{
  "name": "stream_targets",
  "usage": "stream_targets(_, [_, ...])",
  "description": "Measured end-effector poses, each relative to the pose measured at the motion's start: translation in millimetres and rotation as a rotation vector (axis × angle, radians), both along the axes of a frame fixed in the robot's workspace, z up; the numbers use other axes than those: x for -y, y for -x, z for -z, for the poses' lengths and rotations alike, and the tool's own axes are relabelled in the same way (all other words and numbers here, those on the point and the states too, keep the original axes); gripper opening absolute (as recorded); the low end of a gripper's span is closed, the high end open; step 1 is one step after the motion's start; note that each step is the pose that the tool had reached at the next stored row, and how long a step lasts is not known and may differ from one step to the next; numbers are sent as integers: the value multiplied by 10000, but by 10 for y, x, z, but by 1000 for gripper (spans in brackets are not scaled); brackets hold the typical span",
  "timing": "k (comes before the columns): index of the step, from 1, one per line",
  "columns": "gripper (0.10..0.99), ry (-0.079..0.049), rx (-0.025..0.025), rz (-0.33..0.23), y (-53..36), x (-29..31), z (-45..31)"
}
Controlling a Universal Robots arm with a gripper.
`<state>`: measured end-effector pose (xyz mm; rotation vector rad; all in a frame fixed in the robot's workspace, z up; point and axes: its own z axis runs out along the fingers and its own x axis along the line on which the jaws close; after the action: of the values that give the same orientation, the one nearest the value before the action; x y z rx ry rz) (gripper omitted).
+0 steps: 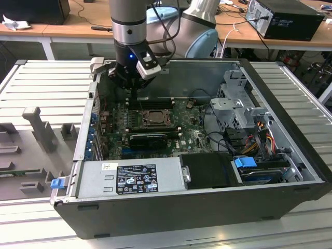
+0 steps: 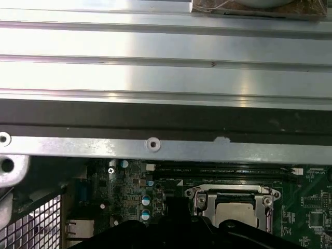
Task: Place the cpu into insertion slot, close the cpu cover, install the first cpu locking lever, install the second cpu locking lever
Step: 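Install the first cpu locking lever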
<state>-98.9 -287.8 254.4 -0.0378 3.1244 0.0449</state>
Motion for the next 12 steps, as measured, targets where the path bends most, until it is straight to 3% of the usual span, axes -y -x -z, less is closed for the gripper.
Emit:
stream_targets(4, [106, 4, 0, -3, -76, 0, 8])
stream_targets(5, [106, 6, -1, -22, -225, -1, 26])
stream_targets(9, [106, 4, -1, -54, -425, -2, 45])
stream_targets(10, [106, -46, -1, -63, -463, -1, 44])
stream_targets(12, [106, -274, 1, -76, -509, -2, 49])
